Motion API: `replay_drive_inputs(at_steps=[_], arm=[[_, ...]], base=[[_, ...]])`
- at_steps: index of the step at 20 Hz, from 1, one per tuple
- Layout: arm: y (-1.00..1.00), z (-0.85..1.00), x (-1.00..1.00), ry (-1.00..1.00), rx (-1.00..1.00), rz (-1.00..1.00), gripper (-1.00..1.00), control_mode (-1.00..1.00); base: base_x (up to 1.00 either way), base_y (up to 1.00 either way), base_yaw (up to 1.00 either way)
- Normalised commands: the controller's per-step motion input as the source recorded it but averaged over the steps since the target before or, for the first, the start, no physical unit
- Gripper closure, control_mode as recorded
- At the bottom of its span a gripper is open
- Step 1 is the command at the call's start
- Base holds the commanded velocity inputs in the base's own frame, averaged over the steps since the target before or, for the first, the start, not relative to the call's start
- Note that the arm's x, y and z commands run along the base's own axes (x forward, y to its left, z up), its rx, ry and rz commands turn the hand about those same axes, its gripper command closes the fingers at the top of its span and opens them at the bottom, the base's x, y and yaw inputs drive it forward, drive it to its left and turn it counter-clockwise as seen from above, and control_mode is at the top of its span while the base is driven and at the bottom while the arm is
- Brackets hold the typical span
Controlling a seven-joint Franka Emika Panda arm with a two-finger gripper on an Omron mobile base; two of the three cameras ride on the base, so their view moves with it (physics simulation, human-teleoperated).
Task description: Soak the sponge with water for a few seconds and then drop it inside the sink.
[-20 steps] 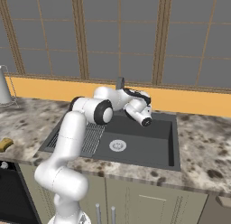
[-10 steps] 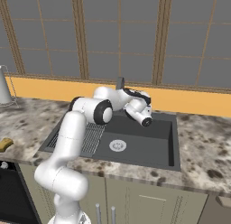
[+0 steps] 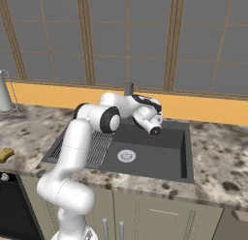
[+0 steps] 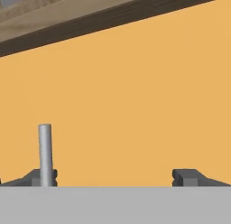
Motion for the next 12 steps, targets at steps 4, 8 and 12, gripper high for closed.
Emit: replay_drive_inputs(at_steps=[4, 8, 12], arm=[[-0.63, 0.0, 0.0, 0.0, 0.01, -0.05, -1.0, -1.0], [-0.63, 0.0, 0.0, 0.03, 0.05, -0.04, -1.0, -1.0], [-0.62, 0.0, 0.0, 0.03, 0.06, -0.04, -1.0, -1.0]], base=[[0.0, 0.0, 0.0], [0.0, 0.0, 0.0], [0.0, 0.0, 0.0]])
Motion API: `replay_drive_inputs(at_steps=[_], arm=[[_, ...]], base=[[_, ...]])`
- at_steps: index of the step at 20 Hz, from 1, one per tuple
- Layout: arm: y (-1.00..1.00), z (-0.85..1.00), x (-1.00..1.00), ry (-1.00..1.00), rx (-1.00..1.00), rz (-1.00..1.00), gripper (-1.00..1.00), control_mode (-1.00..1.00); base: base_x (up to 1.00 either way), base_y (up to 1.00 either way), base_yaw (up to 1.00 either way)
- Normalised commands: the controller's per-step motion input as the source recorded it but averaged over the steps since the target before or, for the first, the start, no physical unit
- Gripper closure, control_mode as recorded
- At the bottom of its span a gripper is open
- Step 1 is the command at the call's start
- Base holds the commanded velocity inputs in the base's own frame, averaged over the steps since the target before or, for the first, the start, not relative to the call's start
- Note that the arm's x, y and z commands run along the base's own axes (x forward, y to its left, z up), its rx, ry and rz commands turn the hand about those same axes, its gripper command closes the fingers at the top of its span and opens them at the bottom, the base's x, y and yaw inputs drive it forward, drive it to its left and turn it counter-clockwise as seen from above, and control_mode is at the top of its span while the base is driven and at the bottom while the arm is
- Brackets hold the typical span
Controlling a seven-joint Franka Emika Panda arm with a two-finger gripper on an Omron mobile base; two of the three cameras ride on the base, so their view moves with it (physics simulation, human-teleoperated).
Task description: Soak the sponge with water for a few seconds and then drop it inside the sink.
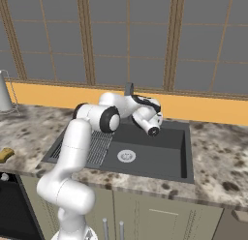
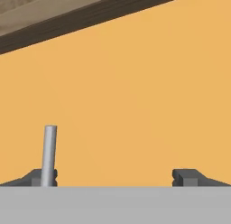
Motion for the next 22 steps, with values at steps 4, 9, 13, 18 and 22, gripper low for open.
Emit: replay_drive_inputs(at_steps=[4, 9, 13, 18, 22], arm=[[-0.66, 0.0, 0.0, 0.03, 0.07, -0.04, -1.0, -1.0], [-0.64, 0.0, 0.0, 0.02, 0.08, -0.05, -1.0, -1.0], [-0.63, 0.0, 0.0, 0.0, 0.08, -0.06, -1.0, -1.0], [-0.63, 0.0, 0.0, 0.0, 0.07, -0.06, -1.0, -1.0], [-0.64, 0.0, 0.0, 0.0, 0.08, -0.06, -1.0, -1.0]], base=[[0.0, 0.0, 0.0], [0.0, 0.0, 0.0], [0.0, 0.0, 0.0], [0.0, 0.0, 0.0], [0.0, 0.0, 0.0]])
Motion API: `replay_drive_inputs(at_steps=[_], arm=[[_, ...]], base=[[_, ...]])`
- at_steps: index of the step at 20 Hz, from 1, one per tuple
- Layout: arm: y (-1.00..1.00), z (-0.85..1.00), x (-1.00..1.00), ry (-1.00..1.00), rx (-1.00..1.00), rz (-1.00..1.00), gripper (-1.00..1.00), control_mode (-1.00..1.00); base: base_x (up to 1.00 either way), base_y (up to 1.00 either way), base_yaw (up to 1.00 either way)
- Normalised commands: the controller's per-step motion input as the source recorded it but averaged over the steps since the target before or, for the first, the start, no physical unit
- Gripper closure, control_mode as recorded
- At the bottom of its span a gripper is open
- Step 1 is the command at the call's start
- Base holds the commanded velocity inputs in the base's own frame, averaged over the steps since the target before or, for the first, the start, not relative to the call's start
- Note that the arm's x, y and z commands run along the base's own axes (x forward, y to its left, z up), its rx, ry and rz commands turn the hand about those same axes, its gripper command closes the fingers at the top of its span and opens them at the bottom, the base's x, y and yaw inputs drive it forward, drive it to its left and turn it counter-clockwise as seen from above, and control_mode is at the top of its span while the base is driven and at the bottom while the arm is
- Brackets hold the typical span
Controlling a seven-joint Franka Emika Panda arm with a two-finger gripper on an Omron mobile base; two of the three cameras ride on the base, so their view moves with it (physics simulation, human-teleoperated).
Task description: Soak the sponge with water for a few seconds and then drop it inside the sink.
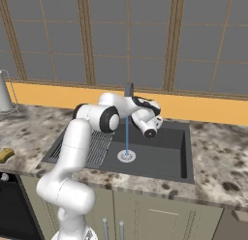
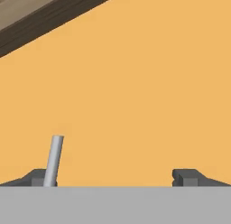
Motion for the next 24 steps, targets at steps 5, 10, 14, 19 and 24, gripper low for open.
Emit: replay_drive_inputs(at_steps=[5, 10, 14, 19, 24], arm=[[-0.59, 0.0, 0.0, 0.0, 0.08, -0.05, -1.0, -1.0], [-0.38, 0.06, 0.0, 0.0, 0.07, 0.0, -1.0, -1.0], [-0.29, 0.13, 0.0, 0.0, 0.07, 0.0, -1.0, -1.0], [-0.16, 0.4, -0.03, 0.03, 0.07, -0.01, -1.0, -1.0], [-0.14, 0.48, -0.2, 0.0, 0.07, -0.05, -1.0, -1.0]], base=[[0.0, 0.0, 0.0], [0.0, 0.0, 0.0], [0.0, 0.0, 0.0], [0.0, 0.0, 0.0], [0.0, 0.0, 0.0]])
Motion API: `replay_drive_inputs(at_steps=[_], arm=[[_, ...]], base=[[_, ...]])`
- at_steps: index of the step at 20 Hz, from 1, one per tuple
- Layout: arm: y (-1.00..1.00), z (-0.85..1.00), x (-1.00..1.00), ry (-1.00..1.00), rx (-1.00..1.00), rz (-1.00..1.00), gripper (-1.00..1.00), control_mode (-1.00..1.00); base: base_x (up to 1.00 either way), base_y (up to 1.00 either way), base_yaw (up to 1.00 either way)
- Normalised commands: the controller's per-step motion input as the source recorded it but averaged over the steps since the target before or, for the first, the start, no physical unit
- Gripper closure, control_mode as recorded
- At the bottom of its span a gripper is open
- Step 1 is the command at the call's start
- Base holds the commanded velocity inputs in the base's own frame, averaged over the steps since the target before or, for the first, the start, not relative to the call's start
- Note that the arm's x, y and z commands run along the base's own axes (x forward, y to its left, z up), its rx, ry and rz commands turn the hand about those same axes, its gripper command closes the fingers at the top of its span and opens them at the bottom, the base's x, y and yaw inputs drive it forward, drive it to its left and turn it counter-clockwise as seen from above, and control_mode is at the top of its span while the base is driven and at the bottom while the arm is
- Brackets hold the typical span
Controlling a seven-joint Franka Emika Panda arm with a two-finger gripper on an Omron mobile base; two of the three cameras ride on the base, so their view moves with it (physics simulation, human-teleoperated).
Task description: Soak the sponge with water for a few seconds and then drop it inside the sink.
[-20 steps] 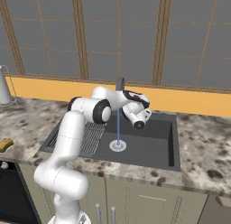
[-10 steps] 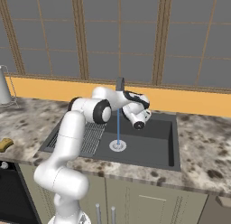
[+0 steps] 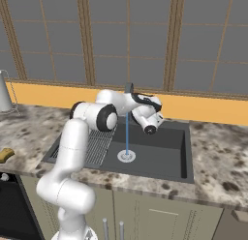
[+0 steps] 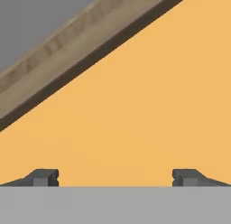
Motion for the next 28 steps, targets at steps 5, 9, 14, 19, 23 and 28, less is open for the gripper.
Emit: replay_drive_inputs(at_steps=[5, 9, 14, 19, 23, 28], arm=[[-0.27, 0.1, -0.35, 0.02, 0.11, -0.04, -1.0, -1.0], [-0.25, 0.09, -0.53, 0.05, 0.12, -0.05, -1.0, -1.0], [-0.3, 0.26, -0.57, 0.06, 0.12, -0.06, -1.0, -1.0], [-0.37, 0.32, -0.53, 0.09, 0.13, -0.06, -1.0, -1.0], [-0.3, 0.26, -0.67, 0.09, 0.12, -0.06, -1.0, -1.0], [-0.31, 0.55, -0.27, 0.14, 0.08, -0.04, -1.0, -1.0]], base=[[0.0, 0.0, 0.0], [0.0, 0.0, 0.0], [0.0, 0.0, 0.0], [0.0, 0.0, 0.0], [0.0, 0.0, 0.0], [0.0, 0.0, 0.0]])
